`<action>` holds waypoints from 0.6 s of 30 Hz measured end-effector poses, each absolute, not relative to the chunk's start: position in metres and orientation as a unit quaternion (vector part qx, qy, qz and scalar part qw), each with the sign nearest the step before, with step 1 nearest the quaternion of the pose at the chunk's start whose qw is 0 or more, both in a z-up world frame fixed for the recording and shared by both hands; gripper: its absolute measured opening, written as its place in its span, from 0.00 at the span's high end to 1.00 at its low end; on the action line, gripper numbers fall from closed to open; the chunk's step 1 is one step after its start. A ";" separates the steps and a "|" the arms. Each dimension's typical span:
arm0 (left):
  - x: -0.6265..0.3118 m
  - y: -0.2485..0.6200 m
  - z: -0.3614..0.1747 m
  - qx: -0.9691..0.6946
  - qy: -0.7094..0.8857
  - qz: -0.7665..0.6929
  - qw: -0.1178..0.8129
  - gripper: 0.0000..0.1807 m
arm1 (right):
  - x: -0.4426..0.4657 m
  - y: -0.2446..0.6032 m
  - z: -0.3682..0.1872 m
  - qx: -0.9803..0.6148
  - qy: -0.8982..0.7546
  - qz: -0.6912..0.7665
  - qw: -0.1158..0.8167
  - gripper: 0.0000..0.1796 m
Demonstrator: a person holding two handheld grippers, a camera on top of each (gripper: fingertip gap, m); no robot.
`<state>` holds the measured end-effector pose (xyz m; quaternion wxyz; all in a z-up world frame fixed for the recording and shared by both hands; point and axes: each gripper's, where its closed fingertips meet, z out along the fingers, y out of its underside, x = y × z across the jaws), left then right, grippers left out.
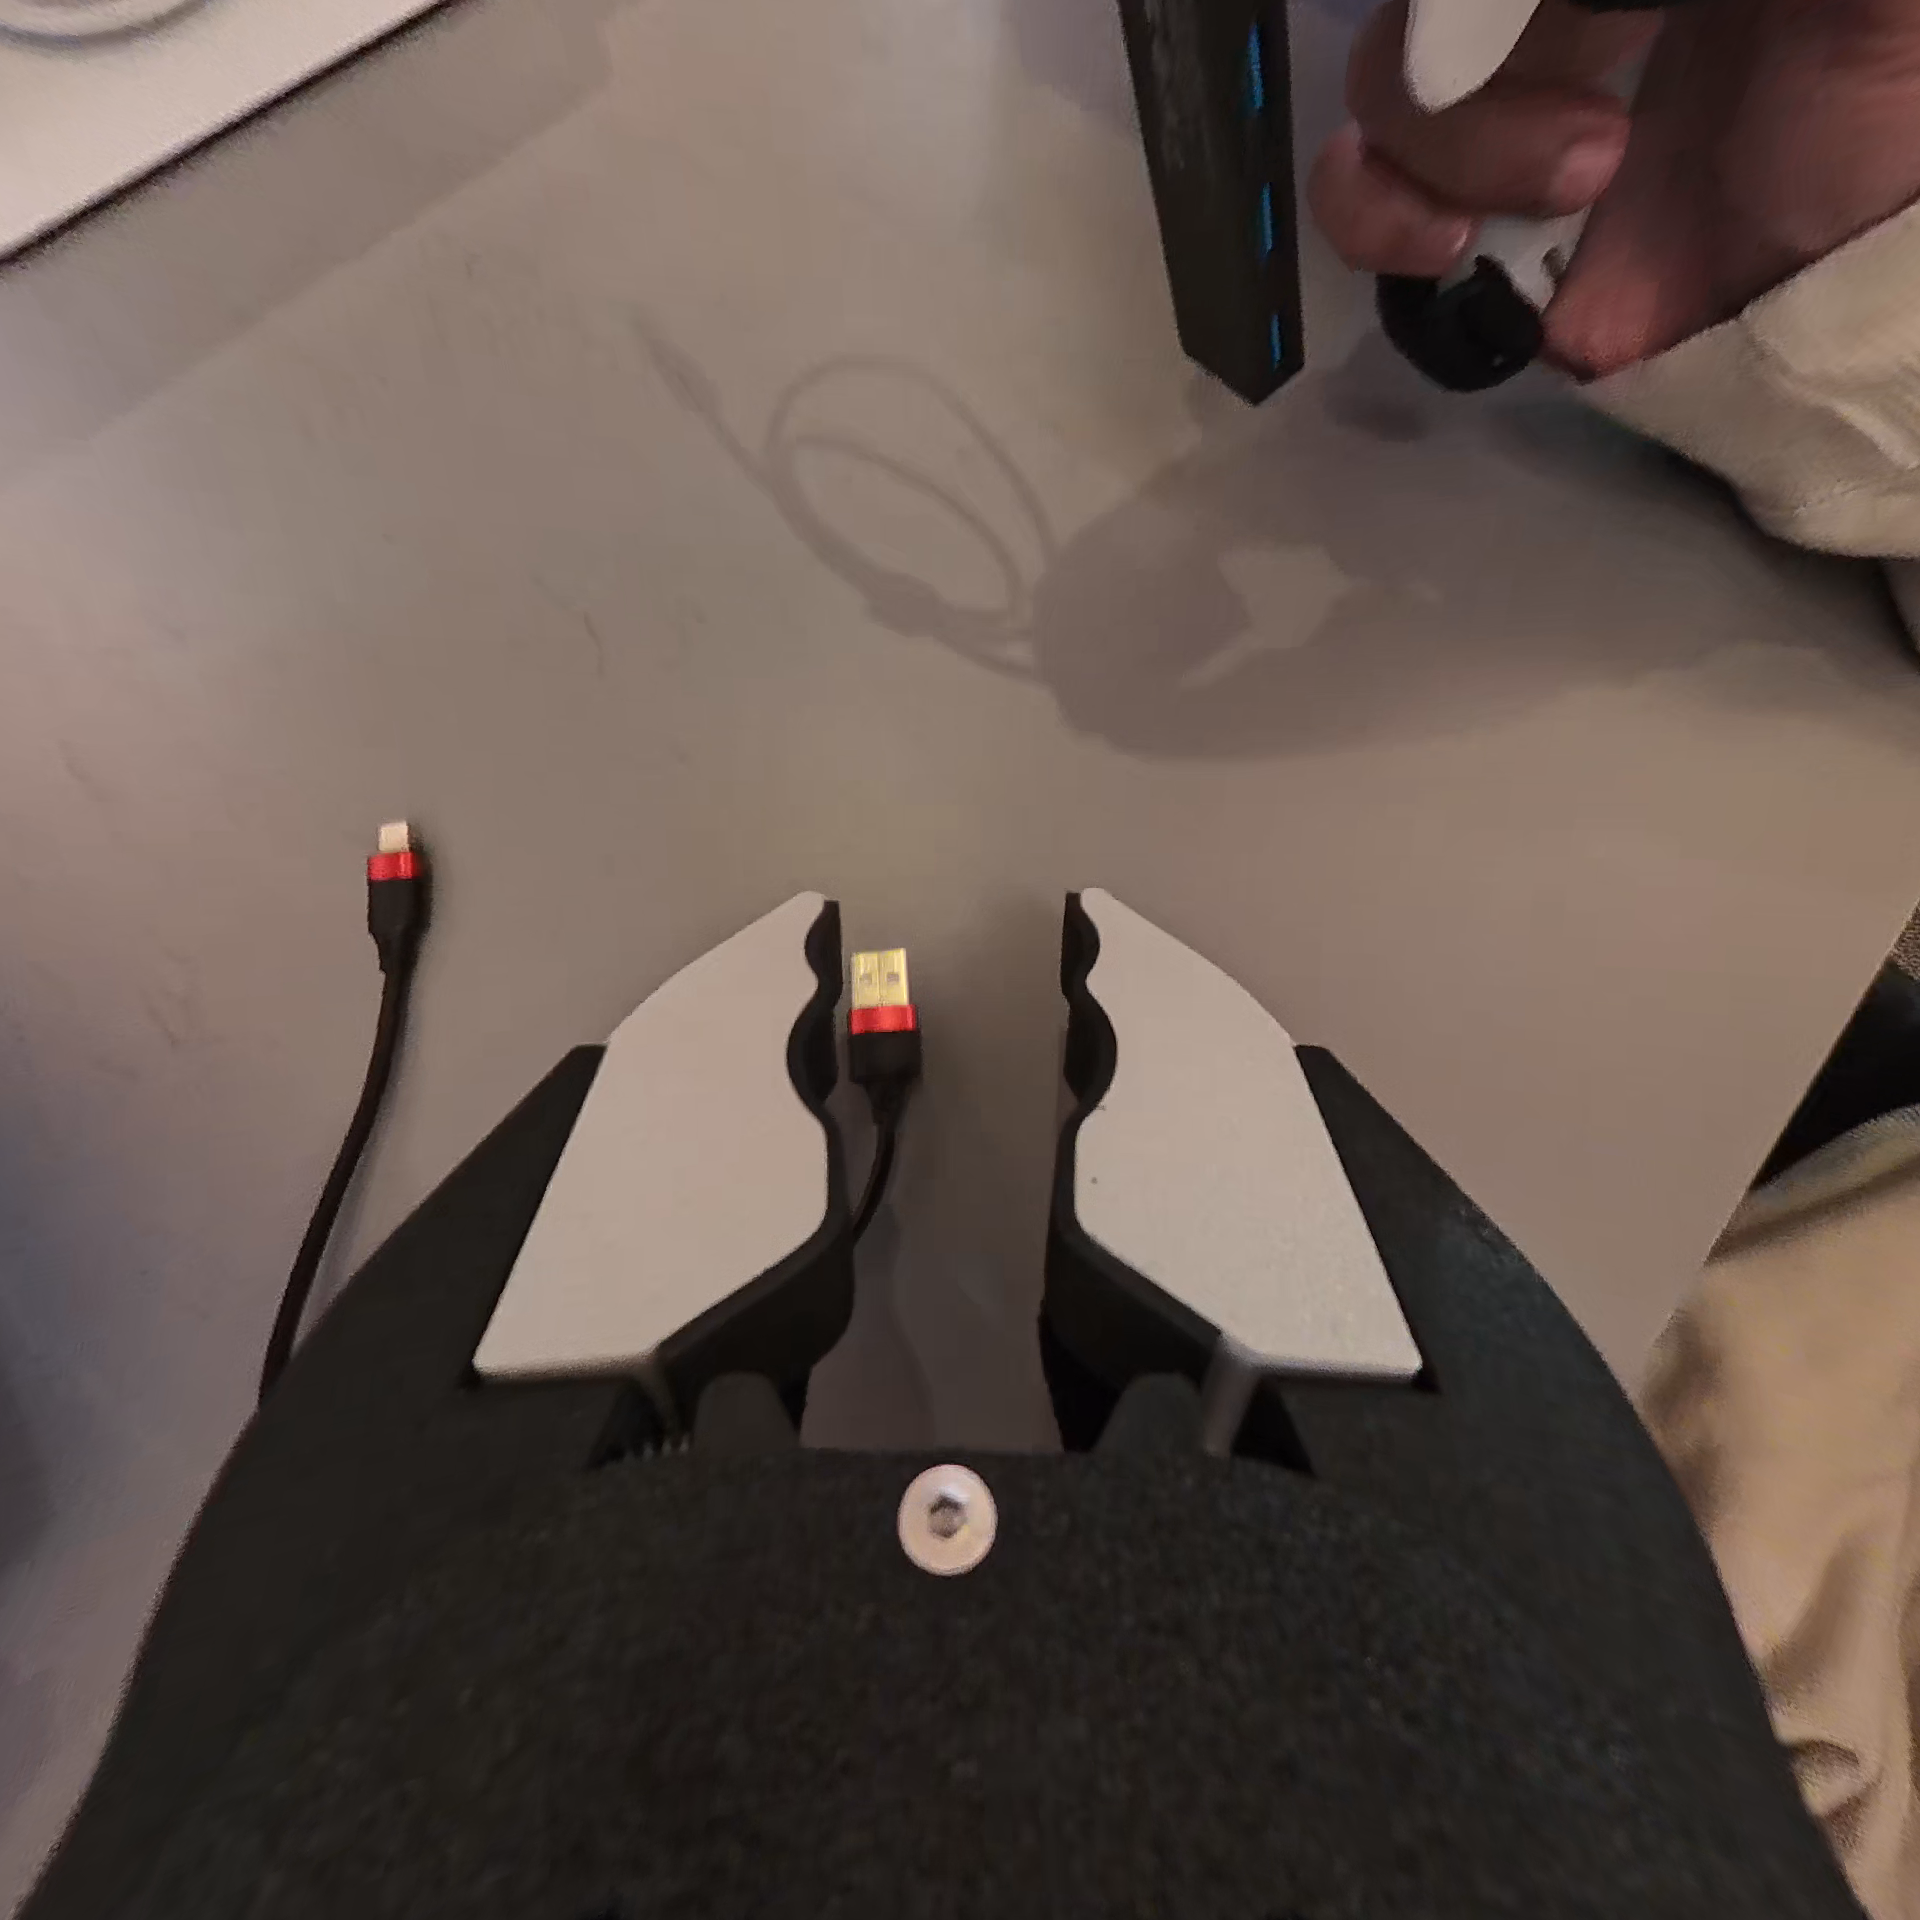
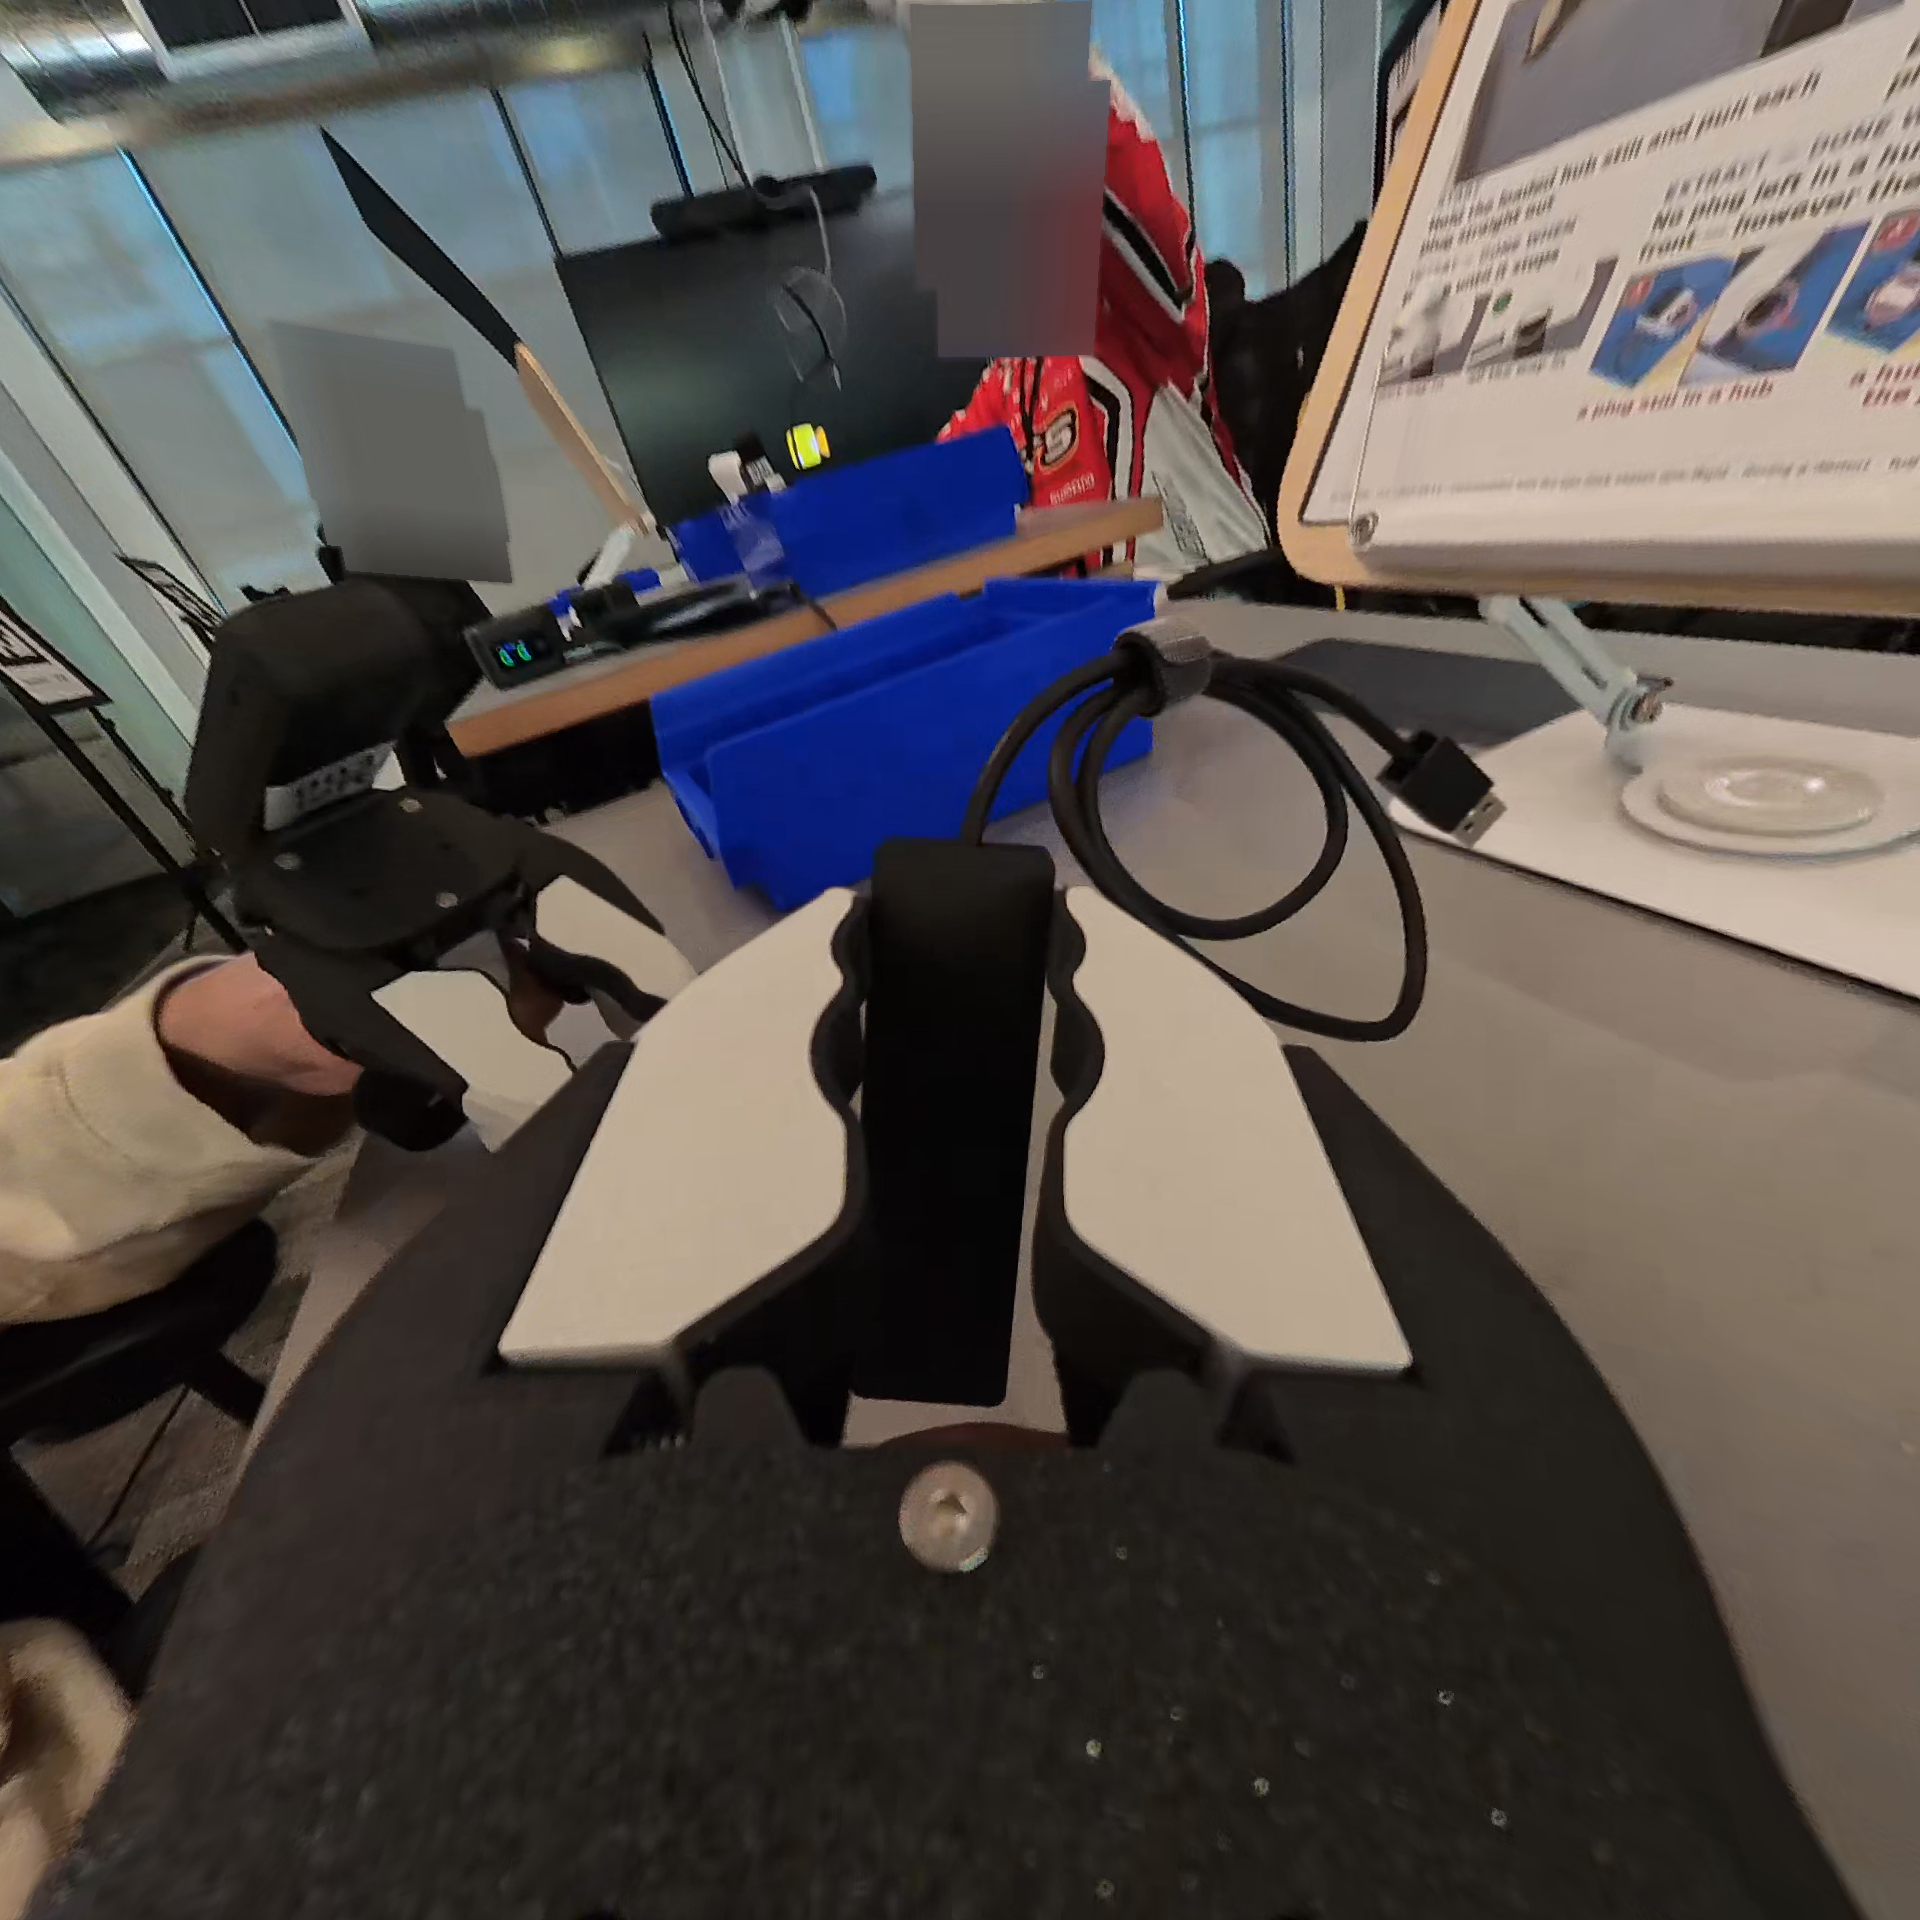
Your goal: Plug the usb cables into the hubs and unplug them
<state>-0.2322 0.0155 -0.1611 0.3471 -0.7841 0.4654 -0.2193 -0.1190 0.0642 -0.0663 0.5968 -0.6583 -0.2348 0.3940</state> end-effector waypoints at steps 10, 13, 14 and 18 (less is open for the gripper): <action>-0.170 0.027 -0.138 -0.758 0.440 -0.280 0.393 0.73 | -0.146 0.067 -0.064 -0.666 -0.202 0.394 0.600 0.82; -0.159 0.029 -0.136 -0.758 0.423 -0.298 0.397 0.73 | -0.152 0.065 -0.059 -0.661 -0.205 0.378 0.615 0.82; -0.157 0.030 -0.137 -0.759 0.420 -0.300 0.398 0.72 | -0.154 0.065 -0.057 -0.658 -0.204 0.381 0.616 0.82; -0.151 0.030 -0.136 -0.758 0.408 -0.328 0.390 0.69 | -0.153 0.069 -0.059 -0.663 -0.190 0.382 0.615 0.82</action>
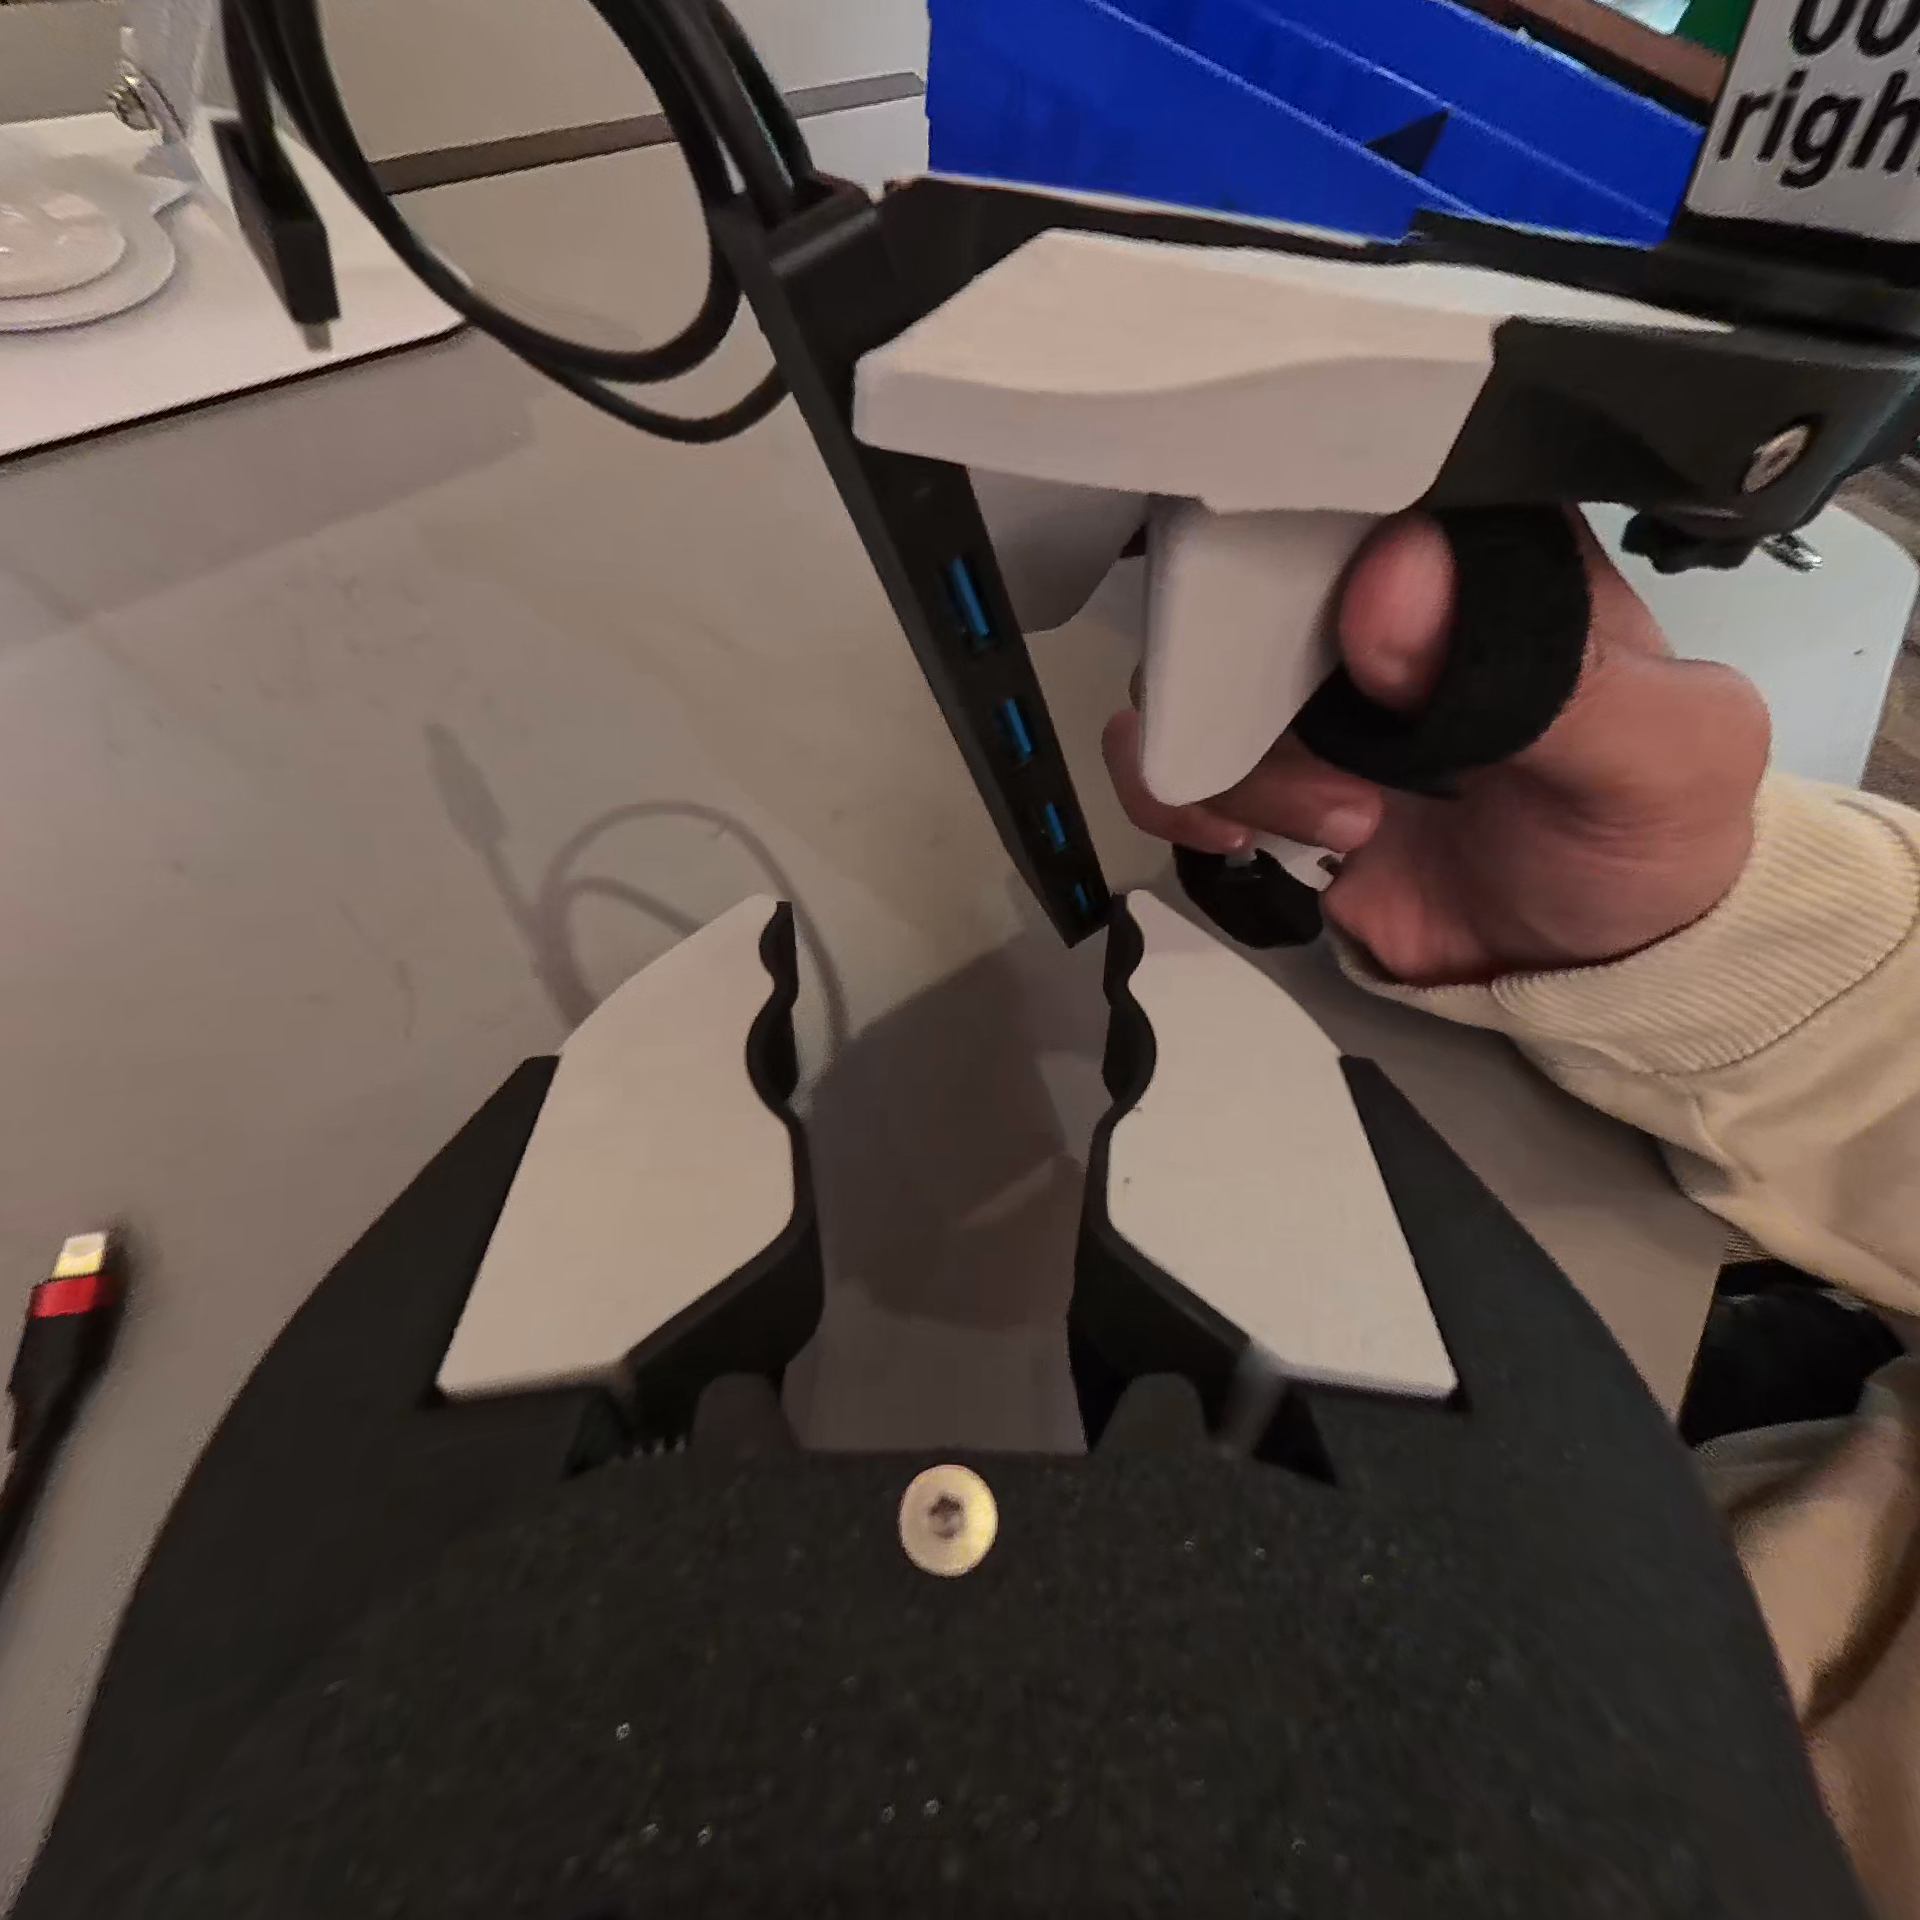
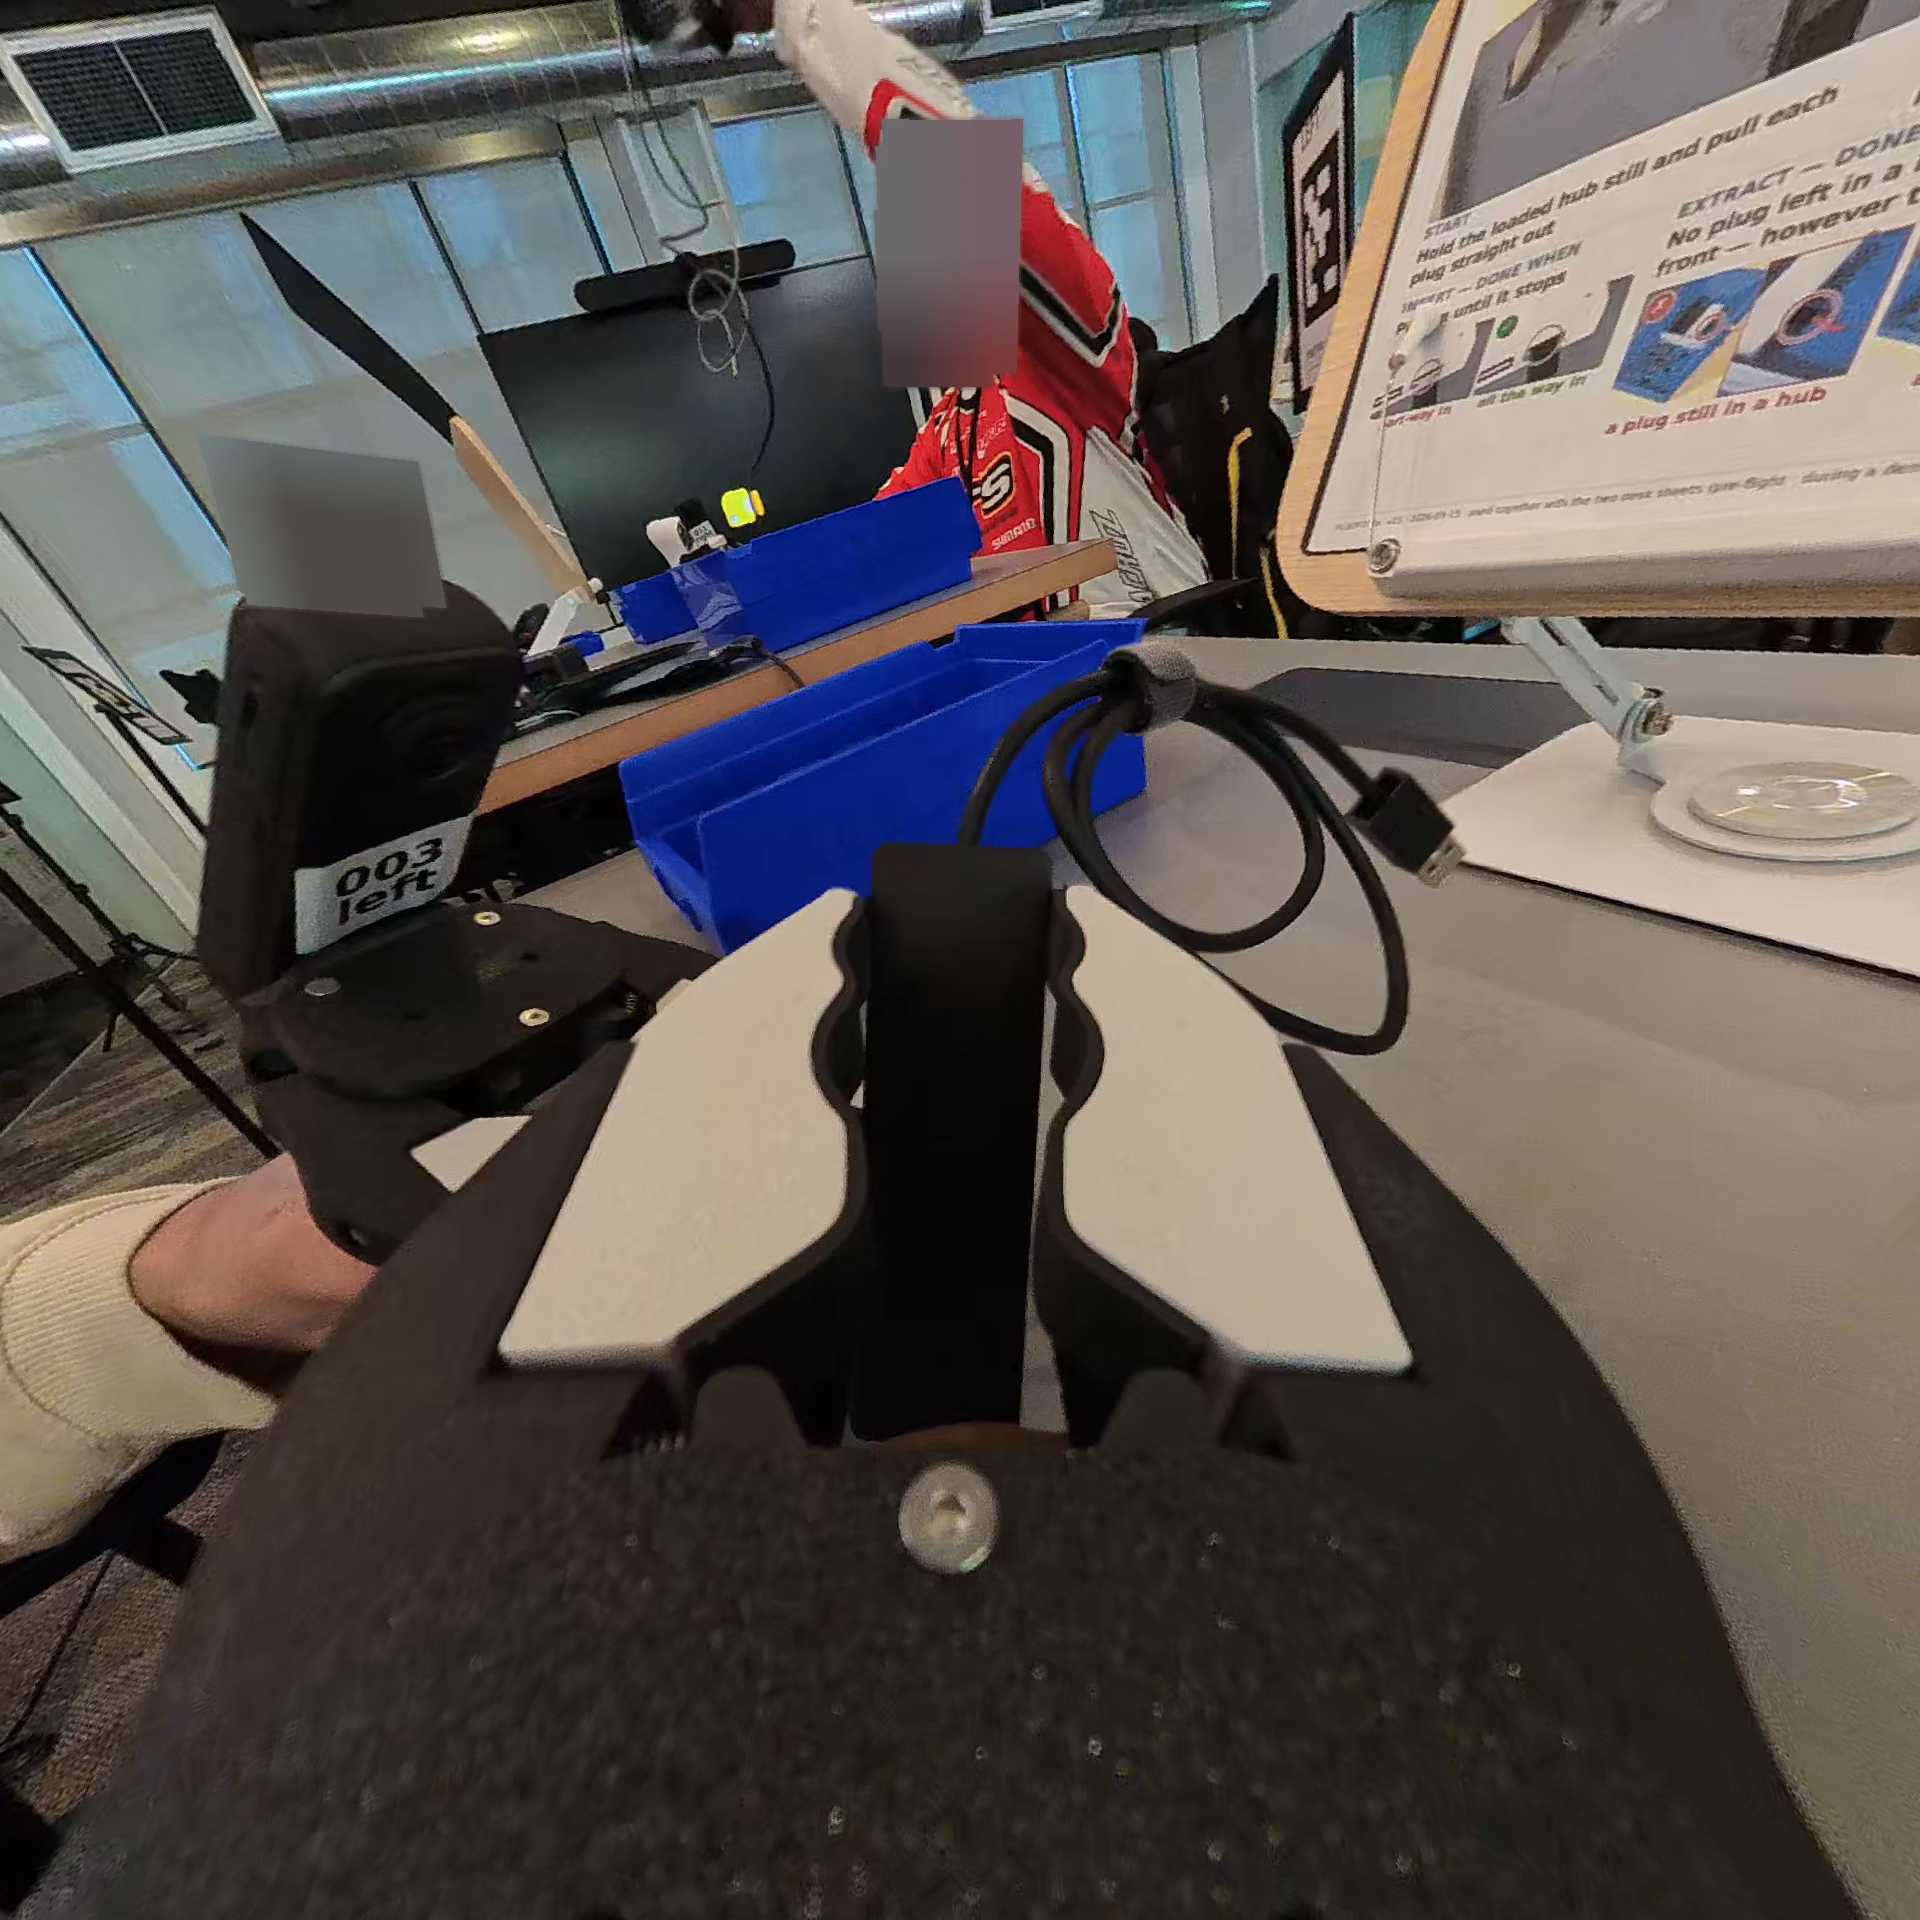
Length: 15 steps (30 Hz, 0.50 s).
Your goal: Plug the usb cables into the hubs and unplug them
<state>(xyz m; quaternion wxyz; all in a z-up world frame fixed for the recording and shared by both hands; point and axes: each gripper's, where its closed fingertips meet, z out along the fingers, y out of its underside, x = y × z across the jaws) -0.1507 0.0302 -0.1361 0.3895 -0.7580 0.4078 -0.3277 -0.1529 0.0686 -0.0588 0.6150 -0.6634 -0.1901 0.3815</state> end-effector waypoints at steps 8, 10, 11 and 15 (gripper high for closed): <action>-0.144 0.026 -0.137 -0.749 0.413 -0.344 0.386 0.70 | -0.157 0.071 -0.062 -0.673 -0.191 0.371 0.611 0.82; -0.147 0.034 -0.141 -0.757 0.407 -0.321 0.397 0.71 | -0.160 0.069 -0.060 -0.668 -0.191 0.379 0.611 0.82; -0.150 0.037 -0.141 -0.758 0.405 -0.314 0.402 0.71 | -0.161 0.068 -0.059 -0.668 -0.195 0.380 0.610 0.82; -0.162 0.048 -0.144 -0.766 0.400 -0.286 0.414 0.72 | -0.159 0.066 -0.060 -0.666 -0.194 0.393 0.604 0.82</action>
